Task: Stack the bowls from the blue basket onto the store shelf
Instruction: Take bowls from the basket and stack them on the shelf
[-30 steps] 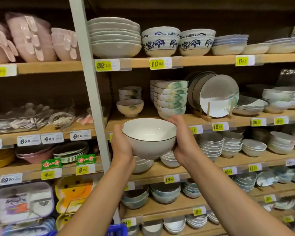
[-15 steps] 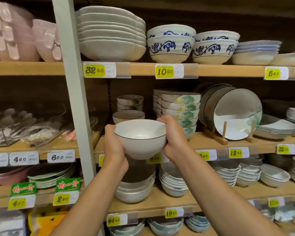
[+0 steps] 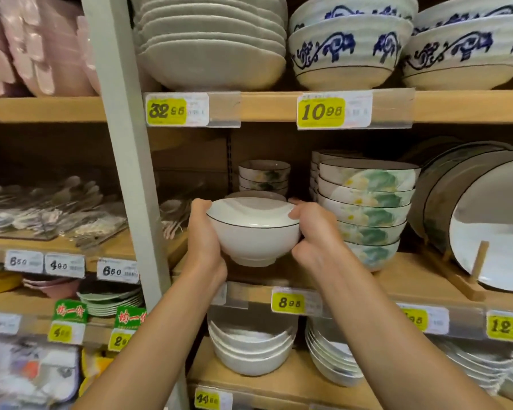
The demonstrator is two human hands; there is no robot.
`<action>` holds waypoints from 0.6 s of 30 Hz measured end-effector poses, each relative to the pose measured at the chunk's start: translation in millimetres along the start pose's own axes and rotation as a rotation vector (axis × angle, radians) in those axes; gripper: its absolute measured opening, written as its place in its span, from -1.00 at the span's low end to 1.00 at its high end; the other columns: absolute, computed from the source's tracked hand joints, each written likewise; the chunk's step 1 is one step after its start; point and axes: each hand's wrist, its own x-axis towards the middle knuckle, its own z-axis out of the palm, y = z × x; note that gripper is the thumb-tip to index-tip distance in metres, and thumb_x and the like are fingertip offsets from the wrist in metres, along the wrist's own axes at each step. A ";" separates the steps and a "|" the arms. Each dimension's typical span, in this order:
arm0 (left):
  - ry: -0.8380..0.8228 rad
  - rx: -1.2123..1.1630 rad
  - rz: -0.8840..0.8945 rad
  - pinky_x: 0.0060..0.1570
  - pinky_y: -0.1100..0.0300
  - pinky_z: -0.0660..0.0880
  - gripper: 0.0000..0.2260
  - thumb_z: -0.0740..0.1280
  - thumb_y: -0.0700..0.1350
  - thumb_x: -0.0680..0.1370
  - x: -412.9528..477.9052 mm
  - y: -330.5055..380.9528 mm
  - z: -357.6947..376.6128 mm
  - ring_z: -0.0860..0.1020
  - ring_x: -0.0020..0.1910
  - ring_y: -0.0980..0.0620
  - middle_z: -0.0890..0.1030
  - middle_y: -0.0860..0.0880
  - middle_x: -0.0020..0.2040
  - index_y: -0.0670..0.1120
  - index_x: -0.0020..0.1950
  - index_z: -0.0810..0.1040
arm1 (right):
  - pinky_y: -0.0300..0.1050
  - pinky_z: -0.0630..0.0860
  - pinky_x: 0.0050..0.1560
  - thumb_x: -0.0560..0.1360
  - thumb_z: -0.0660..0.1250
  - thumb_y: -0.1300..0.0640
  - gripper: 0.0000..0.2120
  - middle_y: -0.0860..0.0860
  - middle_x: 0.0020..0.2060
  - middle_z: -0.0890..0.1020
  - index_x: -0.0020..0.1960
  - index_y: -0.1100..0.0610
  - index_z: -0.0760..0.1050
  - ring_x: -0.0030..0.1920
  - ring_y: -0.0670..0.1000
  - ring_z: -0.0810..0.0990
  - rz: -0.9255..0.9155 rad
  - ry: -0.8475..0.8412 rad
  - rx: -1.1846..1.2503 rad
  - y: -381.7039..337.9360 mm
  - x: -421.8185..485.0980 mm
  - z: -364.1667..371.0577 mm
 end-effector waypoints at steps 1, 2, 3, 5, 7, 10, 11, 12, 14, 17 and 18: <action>0.017 -0.006 -0.010 -0.04 0.02 0.49 -0.75 0.18 0.08 0.51 2.4 0.8 2.3 0.63 0.04 -0.13 0.68 -0.03 -0.17 -0.05 -0.12 0.56 | -0.14 0.55 -0.38 0.50 0.09 0.40 -0.73 0.09 -0.24 0.58 -0.10 0.15 0.51 -0.28 0.07 0.57 0.011 0.000 0.005 -0.9 3.3 0.9; 0.038 -0.023 -0.011 0.00 -0.01 0.48 -0.74 0.18 0.08 0.50 3.6 2.7 4.4 0.61 0.08 -0.16 0.67 -0.08 -0.09 -0.06 -0.08 0.55 | -0.17 0.54 -0.42 0.51 0.09 0.39 -0.75 0.09 -0.24 0.58 -0.11 0.16 0.50 -0.29 0.06 0.57 0.016 0.008 0.003 -1.6 7.7 2.2; 0.058 -0.045 -0.004 0.04 -0.03 0.49 -0.72 0.19 0.08 0.49 3.0 3.9 6.1 0.60 0.12 -0.18 0.67 -0.11 -0.02 -0.07 -0.03 0.56 | -0.19 0.53 -0.44 0.52 0.10 0.38 -0.77 0.09 -0.24 0.58 -0.06 0.19 0.51 -0.29 0.06 0.57 0.010 0.022 0.003 -1.6 12.3 4.2; 0.086 -0.076 0.055 0.10 -0.05 0.51 -0.63 0.23 0.09 0.45 -2.2 -0.5 10.4 0.60 0.13 -0.15 0.67 -0.13 0.07 -0.11 0.11 0.57 | -0.10 0.60 -0.27 0.54 0.10 0.35 -0.73 0.13 -0.12 0.61 0.10 0.20 0.51 -0.18 0.13 0.62 -0.027 0.036 0.019 1.3 23.8 10.5; 0.108 -0.045 0.158 0.02 0.00 0.55 -0.52 0.29 0.08 0.37 -13.4 -15.5 18.5 0.61 0.08 -0.08 0.65 -0.10 0.08 -0.04 0.26 0.49 | 0.12 0.60 0.05 0.54 0.08 0.33 -0.69 0.18 0.05 0.61 0.17 0.15 0.50 0.03 0.21 0.62 -0.085 0.044 0.023 5.7 31.4 17.7; 0.144 0.017 0.242 -0.13 0.09 0.58 -0.51 0.33 -0.01 0.34 -20.3 -29.4 27.4 0.63 -0.03 0.01 0.65 -0.04 0.04 0.04 0.28 0.43 | 0.15 0.58 0.10 0.52 0.09 0.31 -0.64 0.20 0.15 0.56 0.25 0.11 0.44 0.09 0.22 0.59 -0.125 -0.005 -0.003 20.5 35.6 22.5; 0.178 0.008 0.218 -0.11 0.05 0.59 -0.54 0.30 -0.04 0.35 -16.2 -25.9 27.5 0.63 -0.04 -0.01 0.64 -0.07 0.05 0.02 0.26 0.45 | 0.08 0.59 0.03 0.49 0.12 0.30 -0.61 0.19 0.16 0.55 0.29 0.11 0.41 0.09 0.21 0.58 -0.128 -0.038 -0.028 25.8 37.1 20.8; 0.204 -0.002 0.169 -0.07 0.01 0.60 -0.58 0.28 -0.06 0.36 -10.0 -19.7 25.9 0.63 -0.02 -0.03 0.64 -0.10 0.06 0.00 0.23 0.48 | 0.01 0.57 -0.03 0.45 0.16 0.28 -0.56 0.17 0.18 0.53 0.32 0.10 0.39 0.10 0.18 0.57 -0.123 -0.068 -0.062 28.8 39.2 19.1; 0.220 -0.017 0.062 -0.09 -0.01 0.61 -0.60 0.24 -0.07 0.39 1.8 -8.2 18.9 0.62 0.04 -0.10 0.64 -0.12 0.06 -0.04 0.22 0.51 | -0.07 0.50 -0.10 0.41 0.24 0.24 -0.49 0.12 0.19 0.53 0.36 0.08 0.37 0.10 0.13 0.55 -0.085 -0.126 -0.118 25.4 43.5 16.1; 0.197 -0.035 -0.004 -0.25 0.10 0.54 -0.59 0.24 -0.03 0.34 11.7 -3.3 7.3 0.63 -0.02 -0.10 0.64 -0.08 -0.01 -0.06 0.17 0.53 | -0.04 0.52 -0.14 0.43 0.28 0.21 -0.70 0.10 0.05 0.61 0.16 0.10 0.50 0.00 0.10 0.58 0.017 -0.199 -0.147 6.8 50.7 18.1; 0.186 -0.031 -0.023 -0.21 0.06 0.57 -0.58 0.25 -0.02 0.31 13.2 -2.5 4.8 0.64 -0.02 -0.09 0.65 -0.08 -0.01 -0.04 0.15 0.53 | 0.02 0.56 -0.05 0.45 0.26 0.23 -0.78 0.11 0.02 0.62 0.08 0.12 0.52 -0.01 0.12 0.59 0.057 -0.228 -0.116 1.8 52.7 19.6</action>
